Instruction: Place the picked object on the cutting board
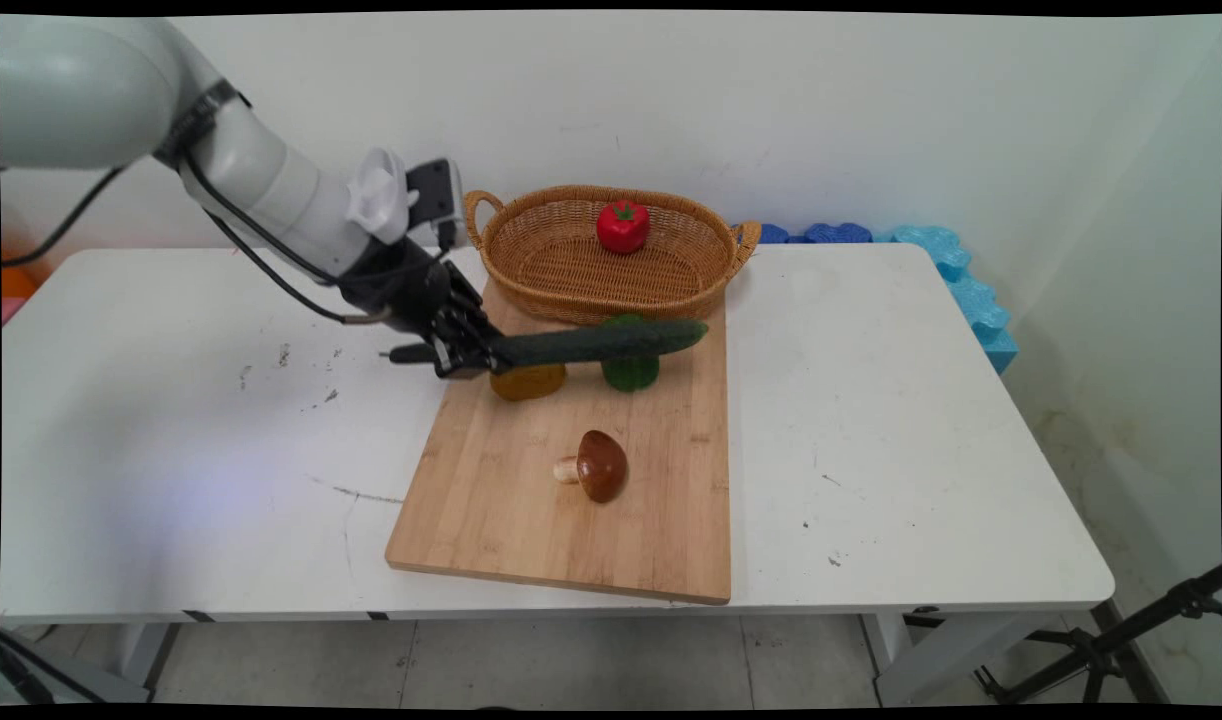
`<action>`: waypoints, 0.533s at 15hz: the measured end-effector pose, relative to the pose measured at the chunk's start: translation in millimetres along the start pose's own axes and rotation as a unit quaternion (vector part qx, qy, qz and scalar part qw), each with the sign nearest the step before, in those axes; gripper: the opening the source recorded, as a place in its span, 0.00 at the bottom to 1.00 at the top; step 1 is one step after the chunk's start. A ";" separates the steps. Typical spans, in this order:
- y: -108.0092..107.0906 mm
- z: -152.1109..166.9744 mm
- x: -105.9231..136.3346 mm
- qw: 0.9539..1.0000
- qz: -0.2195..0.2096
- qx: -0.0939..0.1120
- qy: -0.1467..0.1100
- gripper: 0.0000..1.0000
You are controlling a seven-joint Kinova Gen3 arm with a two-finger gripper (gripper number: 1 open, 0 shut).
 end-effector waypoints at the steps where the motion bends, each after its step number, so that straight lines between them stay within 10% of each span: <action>1: 3.8 6.4 -1.4 1.000 -0.009 -0.001 -0.003 0.00; 8: 15.8 44.2 -9.8 0.999 -0.046 -0.006 -0.014 0.00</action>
